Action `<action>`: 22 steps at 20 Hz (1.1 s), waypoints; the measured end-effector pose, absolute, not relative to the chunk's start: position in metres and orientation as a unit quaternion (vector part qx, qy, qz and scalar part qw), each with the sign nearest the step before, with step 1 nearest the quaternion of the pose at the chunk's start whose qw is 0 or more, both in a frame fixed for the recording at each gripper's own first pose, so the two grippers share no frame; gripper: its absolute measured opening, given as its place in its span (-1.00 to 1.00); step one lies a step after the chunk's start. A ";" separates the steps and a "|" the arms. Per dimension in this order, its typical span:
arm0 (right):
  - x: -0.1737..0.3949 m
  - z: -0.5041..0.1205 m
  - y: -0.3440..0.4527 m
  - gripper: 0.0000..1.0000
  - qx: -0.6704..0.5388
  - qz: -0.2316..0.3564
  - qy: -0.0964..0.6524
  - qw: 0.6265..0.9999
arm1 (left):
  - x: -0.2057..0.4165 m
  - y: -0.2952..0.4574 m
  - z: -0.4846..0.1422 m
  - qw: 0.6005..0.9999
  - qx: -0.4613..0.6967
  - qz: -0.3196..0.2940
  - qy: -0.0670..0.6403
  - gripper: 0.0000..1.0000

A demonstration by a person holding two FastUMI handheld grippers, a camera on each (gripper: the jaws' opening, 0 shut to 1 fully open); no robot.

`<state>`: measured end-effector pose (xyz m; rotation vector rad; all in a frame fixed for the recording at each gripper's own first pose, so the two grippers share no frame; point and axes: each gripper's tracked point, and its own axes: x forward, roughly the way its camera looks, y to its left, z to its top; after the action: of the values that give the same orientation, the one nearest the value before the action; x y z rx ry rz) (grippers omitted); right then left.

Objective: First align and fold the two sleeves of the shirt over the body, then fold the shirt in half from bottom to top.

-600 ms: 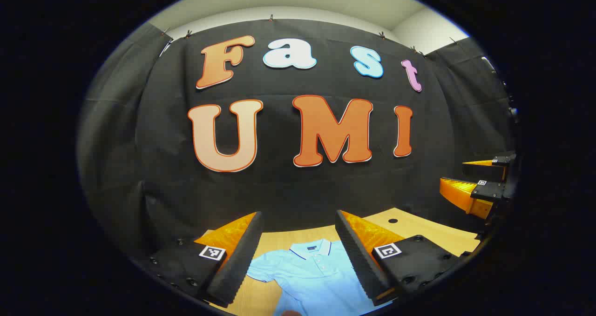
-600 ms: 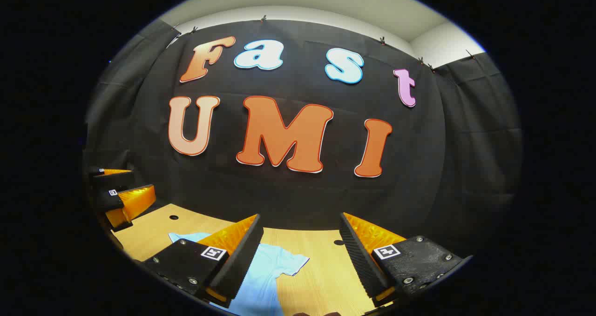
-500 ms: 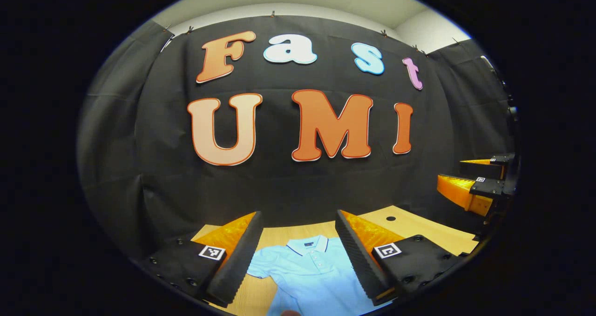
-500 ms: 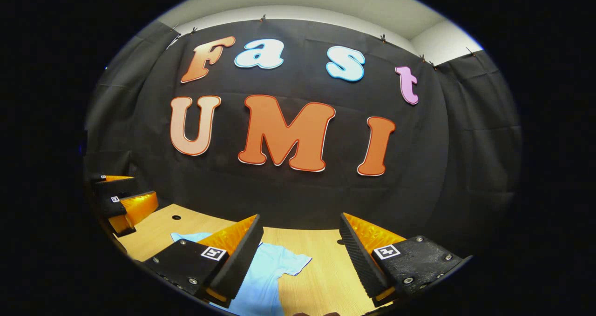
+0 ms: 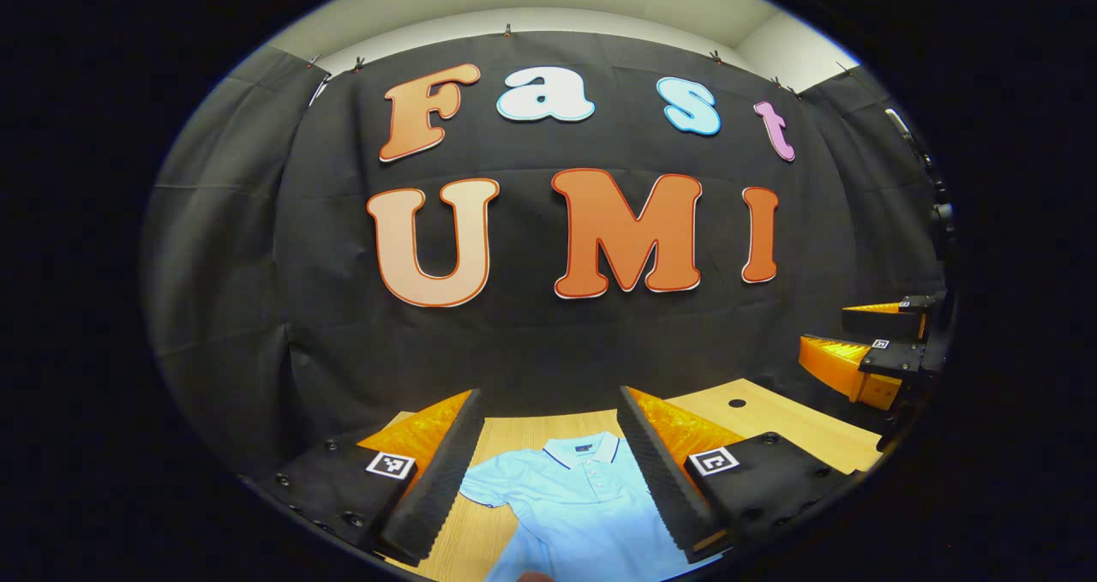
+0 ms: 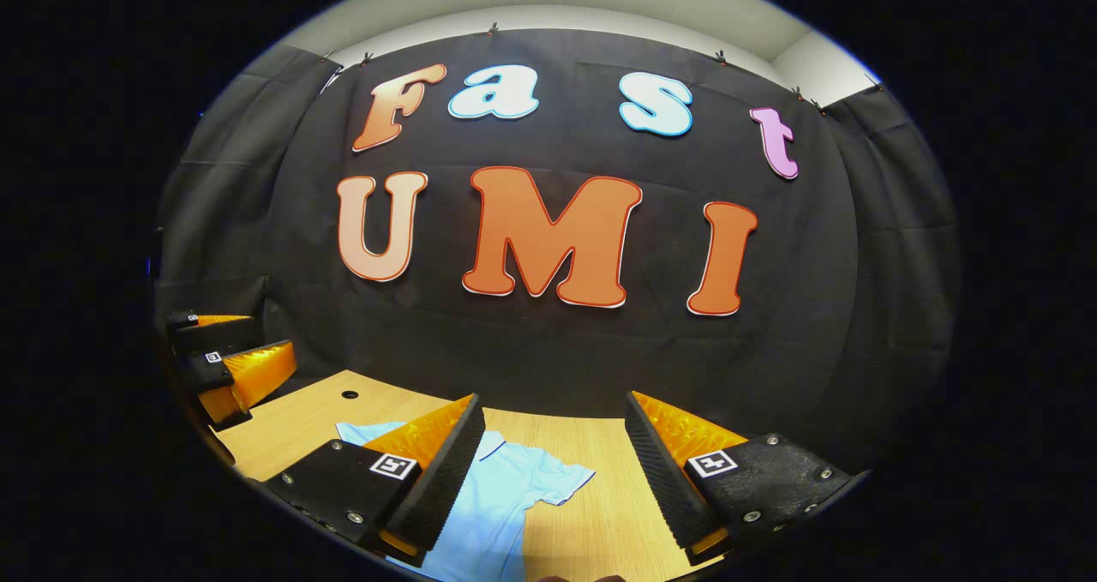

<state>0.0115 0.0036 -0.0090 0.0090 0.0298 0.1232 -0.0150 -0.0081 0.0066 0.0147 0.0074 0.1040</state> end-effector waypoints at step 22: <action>0.064 -0.095 -0.007 0.99 -0.005 0.095 0.172 0.981 | -0.037 -0.028 0.018 0.994 0.057 0.094 -0.001 1.00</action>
<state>0.0644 -0.0070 -0.0952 -0.0106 0.3454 0.1905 -0.0374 -0.0283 0.0179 0.1134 -0.0019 0.1882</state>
